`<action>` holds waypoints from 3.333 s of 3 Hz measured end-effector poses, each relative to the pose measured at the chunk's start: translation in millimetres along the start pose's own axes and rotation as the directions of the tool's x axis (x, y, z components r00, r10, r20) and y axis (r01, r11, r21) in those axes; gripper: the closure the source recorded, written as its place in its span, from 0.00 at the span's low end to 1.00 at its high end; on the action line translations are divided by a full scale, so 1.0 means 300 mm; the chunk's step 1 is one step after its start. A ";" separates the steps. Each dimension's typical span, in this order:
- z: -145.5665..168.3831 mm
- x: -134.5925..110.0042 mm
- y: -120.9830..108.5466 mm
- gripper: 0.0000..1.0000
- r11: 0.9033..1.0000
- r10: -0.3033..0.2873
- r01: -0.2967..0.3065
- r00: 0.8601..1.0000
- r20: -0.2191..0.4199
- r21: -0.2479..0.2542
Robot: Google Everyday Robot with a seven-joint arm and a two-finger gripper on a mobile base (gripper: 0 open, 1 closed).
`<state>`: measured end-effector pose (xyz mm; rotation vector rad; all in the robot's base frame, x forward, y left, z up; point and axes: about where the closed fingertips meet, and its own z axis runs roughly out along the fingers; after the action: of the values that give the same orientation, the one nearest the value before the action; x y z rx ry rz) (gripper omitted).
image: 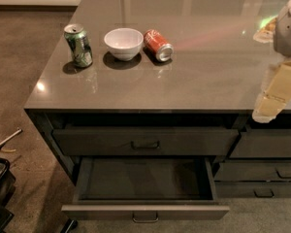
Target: Close middle drawer
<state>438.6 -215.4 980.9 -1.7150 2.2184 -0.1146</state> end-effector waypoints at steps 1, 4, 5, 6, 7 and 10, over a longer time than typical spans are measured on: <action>0.000 0.000 0.000 0.00 1.000 0.000 0.000 1.000 0.000 0.000; 0.175 -0.054 0.263 0.00 1.000 -0.010 0.009 0.968 0.252 0.005; 0.400 -0.089 0.404 0.00 0.993 0.115 -0.090 0.911 0.395 -0.080; 0.703 -0.124 0.562 0.00 0.937 0.334 -0.227 0.805 0.490 -0.265; 1.032 -0.077 0.809 0.00 0.819 0.530 -0.322 0.742 0.411 -0.475; 1.270 -0.012 1.058 0.42 0.675 0.640 -0.374 0.725 0.254 -0.636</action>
Offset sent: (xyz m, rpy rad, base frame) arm -0.0086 0.0040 -0.0065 0.0311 -0.0266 0.0454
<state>263.1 -73.4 539.3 -1.0399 2.3678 1.0634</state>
